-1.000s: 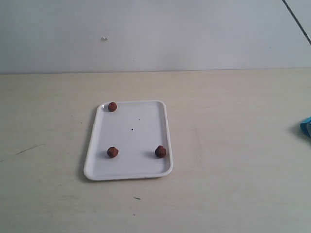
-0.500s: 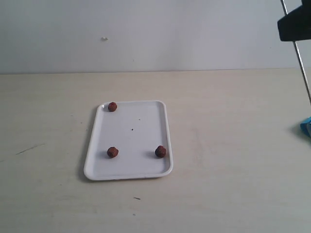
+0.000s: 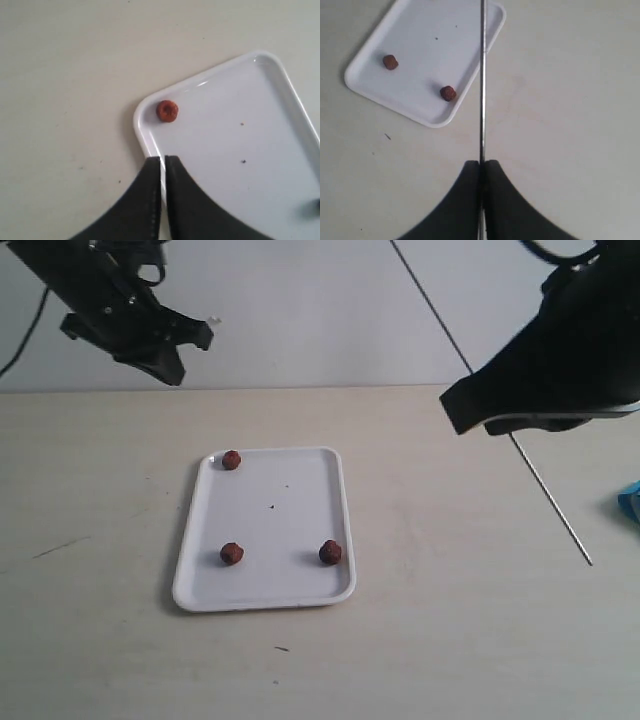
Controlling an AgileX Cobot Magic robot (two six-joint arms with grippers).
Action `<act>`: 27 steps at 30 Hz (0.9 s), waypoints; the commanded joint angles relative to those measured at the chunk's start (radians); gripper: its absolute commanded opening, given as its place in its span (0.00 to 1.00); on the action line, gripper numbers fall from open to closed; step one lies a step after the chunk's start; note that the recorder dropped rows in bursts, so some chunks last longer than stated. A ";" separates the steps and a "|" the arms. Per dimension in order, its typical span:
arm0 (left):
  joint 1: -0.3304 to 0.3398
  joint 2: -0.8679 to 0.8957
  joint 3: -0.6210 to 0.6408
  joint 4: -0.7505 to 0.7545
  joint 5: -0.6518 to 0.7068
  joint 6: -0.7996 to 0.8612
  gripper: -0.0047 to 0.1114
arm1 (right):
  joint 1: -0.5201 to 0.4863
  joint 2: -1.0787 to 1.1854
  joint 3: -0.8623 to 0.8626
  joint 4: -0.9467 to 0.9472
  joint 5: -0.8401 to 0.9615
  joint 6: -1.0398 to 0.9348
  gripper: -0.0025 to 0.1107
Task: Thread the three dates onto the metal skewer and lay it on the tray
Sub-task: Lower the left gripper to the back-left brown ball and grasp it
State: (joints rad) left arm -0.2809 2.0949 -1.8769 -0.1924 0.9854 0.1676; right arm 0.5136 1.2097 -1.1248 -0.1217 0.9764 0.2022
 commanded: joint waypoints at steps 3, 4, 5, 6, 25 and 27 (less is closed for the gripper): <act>-0.010 0.200 -0.217 0.000 0.086 0.015 0.35 | 0.005 0.059 0.004 -0.011 -0.003 -0.008 0.02; -0.010 0.226 -0.241 0.000 0.088 0.016 0.40 | 0.005 0.061 0.004 -0.011 -0.003 -0.008 0.02; -0.010 0.244 -0.260 0.000 0.090 0.016 0.43 | 0.005 0.061 0.004 -0.011 -0.003 -0.008 0.02; -0.011 0.270 -0.276 0.000 0.088 0.022 0.46 | 0.005 0.061 0.004 -0.011 -0.003 -0.008 0.02; -0.098 0.397 -0.336 0.139 0.059 0.061 0.47 | 0.005 0.061 0.004 -0.011 -0.026 -0.008 0.02; -0.098 0.397 -0.336 0.139 0.059 0.061 0.47 | 0.005 0.061 0.004 -0.011 -0.030 -0.008 0.02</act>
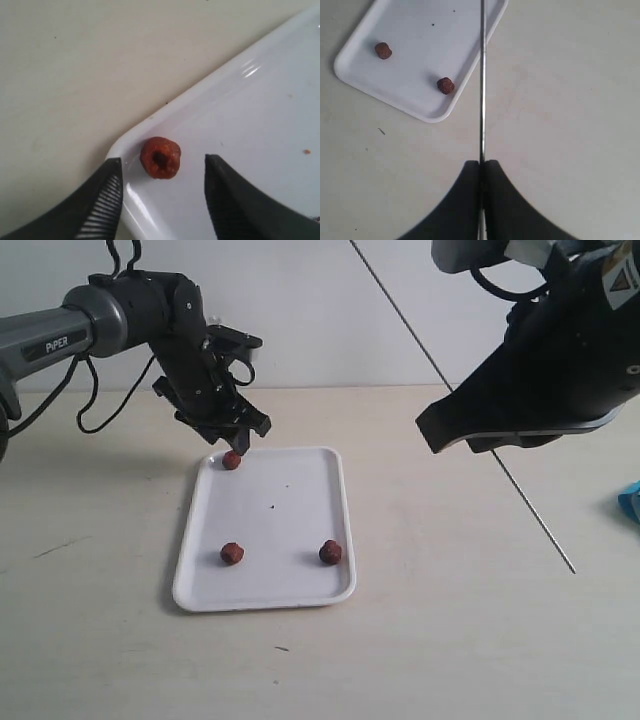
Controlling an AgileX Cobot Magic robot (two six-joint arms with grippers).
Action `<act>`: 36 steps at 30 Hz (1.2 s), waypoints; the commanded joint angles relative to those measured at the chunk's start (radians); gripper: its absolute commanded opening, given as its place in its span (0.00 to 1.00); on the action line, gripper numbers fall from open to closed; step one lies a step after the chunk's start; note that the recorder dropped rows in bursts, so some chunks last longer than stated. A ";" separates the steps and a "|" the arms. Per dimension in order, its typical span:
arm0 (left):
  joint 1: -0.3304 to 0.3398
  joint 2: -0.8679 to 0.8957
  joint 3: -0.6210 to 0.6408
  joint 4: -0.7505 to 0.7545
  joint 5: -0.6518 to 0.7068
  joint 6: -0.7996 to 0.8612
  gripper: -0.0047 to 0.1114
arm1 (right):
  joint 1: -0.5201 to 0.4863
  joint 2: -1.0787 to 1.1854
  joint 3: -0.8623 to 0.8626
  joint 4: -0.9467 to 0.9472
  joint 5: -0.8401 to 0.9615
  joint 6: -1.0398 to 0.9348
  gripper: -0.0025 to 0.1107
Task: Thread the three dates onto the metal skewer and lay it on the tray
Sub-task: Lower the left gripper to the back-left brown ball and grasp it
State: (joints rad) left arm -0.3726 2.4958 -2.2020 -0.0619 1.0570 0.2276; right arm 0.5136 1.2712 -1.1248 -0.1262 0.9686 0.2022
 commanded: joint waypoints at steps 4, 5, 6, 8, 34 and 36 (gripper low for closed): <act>-0.007 0.007 -0.011 0.009 -0.014 0.001 0.47 | 0.005 -0.001 0.004 -0.007 -0.026 -0.008 0.02; -0.007 0.009 -0.011 0.009 -0.016 0.001 0.47 | 0.005 -0.001 0.004 -0.007 -0.026 -0.008 0.02; -0.007 0.012 -0.011 0.009 -0.016 0.001 0.47 | 0.005 -0.001 0.004 -0.007 -0.026 -0.008 0.02; -0.007 0.018 -0.011 0.009 -0.016 0.001 0.47 | 0.005 -0.001 0.004 -0.007 -0.028 -0.008 0.02; -0.017 0.060 -0.011 -0.002 -0.008 0.000 0.44 | 0.005 -0.001 0.004 -0.007 -0.045 -0.008 0.02; -0.017 0.060 -0.011 -0.002 -0.008 -0.002 0.39 | 0.005 -0.001 0.004 -0.007 -0.045 -0.008 0.02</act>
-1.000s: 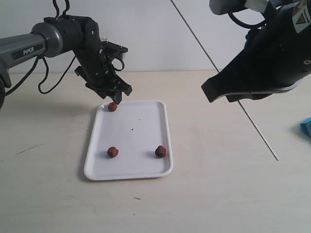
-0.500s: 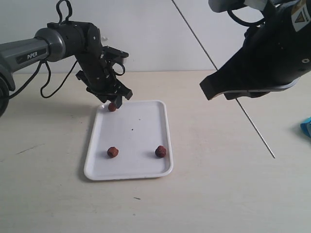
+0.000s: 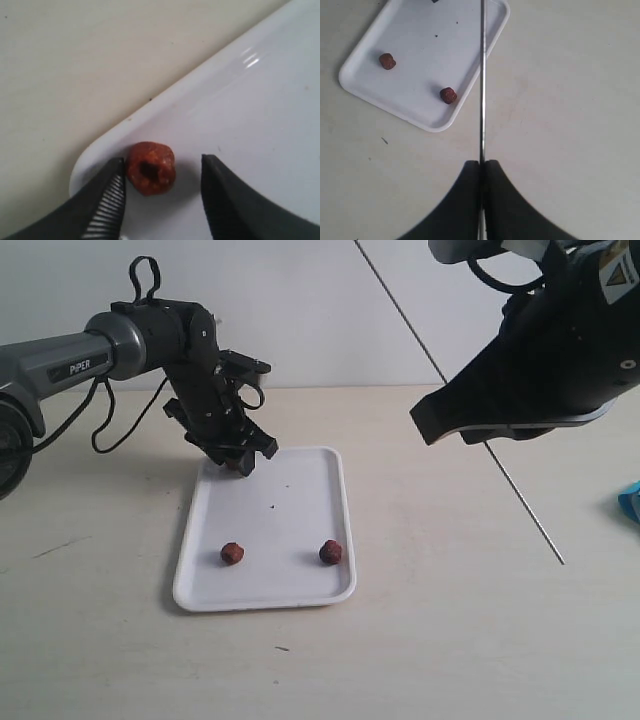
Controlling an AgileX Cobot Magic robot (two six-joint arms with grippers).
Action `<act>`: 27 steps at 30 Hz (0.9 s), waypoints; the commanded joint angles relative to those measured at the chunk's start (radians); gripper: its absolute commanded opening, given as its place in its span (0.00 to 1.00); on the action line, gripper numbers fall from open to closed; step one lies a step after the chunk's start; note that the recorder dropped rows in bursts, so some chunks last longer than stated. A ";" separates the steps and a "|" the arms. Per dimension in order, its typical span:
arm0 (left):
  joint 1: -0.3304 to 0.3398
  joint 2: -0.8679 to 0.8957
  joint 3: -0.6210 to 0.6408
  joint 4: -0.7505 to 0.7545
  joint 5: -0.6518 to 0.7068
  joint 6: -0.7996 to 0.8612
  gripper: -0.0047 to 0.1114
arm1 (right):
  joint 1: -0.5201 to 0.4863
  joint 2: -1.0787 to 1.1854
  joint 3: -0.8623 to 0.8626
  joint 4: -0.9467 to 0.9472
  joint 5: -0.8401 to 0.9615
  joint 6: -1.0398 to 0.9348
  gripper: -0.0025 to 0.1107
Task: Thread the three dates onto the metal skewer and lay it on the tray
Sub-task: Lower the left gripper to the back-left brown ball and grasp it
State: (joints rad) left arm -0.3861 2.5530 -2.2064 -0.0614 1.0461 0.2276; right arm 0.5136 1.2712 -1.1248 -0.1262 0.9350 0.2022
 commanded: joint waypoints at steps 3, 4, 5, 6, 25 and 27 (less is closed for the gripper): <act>-0.004 0.003 -0.007 -0.003 0.003 -0.002 0.34 | 0.005 -0.001 0.004 -0.005 -0.010 -0.008 0.02; -0.004 0.003 -0.007 -0.003 0.003 -0.002 0.33 | 0.005 -0.001 0.004 -0.005 -0.010 -0.008 0.02; -0.004 0.003 -0.007 -0.003 0.003 -0.002 0.33 | 0.005 -0.001 0.004 -0.005 -0.010 -0.008 0.02; -0.004 0.003 -0.007 -0.003 0.003 -0.002 0.33 | 0.005 -0.001 0.004 -0.005 -0.010 -0.008 0.02; -0.004 0.003 -0.007 0.001 -0.001 -0.007 0.37 | 0.005 -0.001 0.004 -0.005 -0.010 -0.008 0.02; -0.004 0.003 -0.007 0.004 -0.003 -0.007 0.42 | 0.005 -0.001 0.004 -0.005 -0.010 -0.008 0.02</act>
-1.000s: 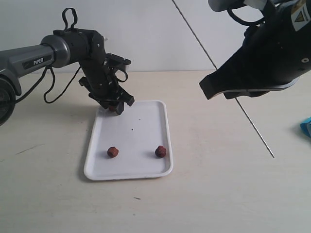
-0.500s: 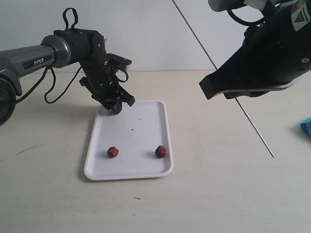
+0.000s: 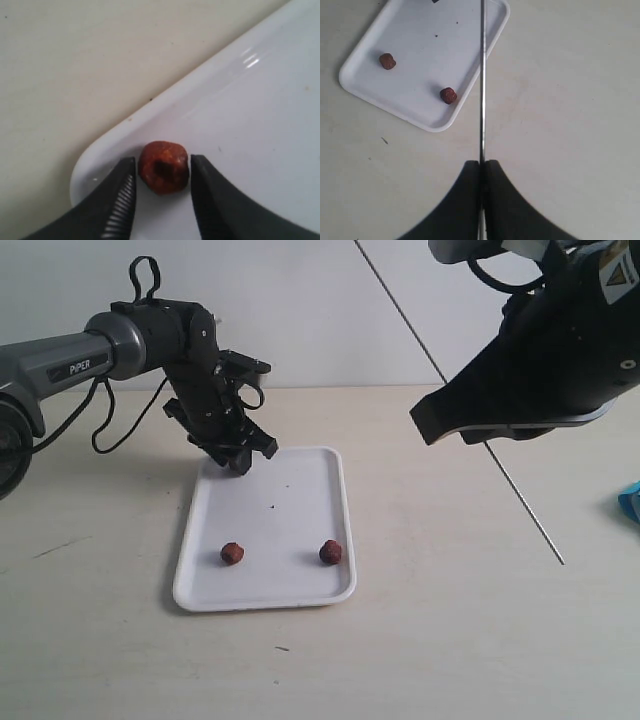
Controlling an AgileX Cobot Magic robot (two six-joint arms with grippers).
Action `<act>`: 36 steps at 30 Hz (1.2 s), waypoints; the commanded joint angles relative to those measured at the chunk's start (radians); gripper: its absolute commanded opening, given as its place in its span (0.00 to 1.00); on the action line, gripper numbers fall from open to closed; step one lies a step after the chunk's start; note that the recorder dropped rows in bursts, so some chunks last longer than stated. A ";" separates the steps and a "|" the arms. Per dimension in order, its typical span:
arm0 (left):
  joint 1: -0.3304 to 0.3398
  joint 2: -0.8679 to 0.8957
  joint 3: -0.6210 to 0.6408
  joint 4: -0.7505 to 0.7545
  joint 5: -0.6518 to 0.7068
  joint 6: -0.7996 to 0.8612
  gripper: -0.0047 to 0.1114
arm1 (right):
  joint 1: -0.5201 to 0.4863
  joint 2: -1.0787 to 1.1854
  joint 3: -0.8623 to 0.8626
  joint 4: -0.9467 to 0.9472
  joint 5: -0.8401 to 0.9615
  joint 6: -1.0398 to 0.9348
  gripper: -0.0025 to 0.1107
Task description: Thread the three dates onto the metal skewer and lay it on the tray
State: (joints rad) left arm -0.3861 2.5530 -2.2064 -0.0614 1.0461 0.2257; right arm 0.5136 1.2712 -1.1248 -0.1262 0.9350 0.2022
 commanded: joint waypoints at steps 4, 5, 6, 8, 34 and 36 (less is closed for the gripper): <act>-0.004 0.003 -0.007 0.004 -0.029 -0.007 0.48 | 0.005 -0.001 0.004 -0.005 -0.010 -0.008 0.02; -0.004 0.003 -0.007 0.004 -0.036 -0.012 0.48 | 0.005 -0.001 0.004 -0.005 -0.010 -0.008 0.02; -0.004 0.003 -0.007 0.004 -0.048 -0.020 0.47 | 0.005 -0.001 0.004 -0.005 -0.010 -0.008 0.02; -0.004 0.003 -0.007 -0.001 -0.059 -0.024 0.47 | 0.005 -0.001 0.004 -0.005 -0.010 -0.008 0.02; -0.011 0.010 -0.007 -0.003 0.005 -0.024 0.25 | 0.005 -0.001 0.004 -0.005 -0.017 -0.008 0.02; -0.005 -0.028 -0.007 -0.006 0.021 -0.024 0.25 | 0.005 0.001 0.004 -0.005 -0.019 -0.008 0.02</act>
State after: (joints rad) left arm -0.3942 2.5627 -2.2168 -0.0709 1.0325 0.2061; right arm 0.5136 1.2712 -1.1248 -0.1262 0.9325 0.2022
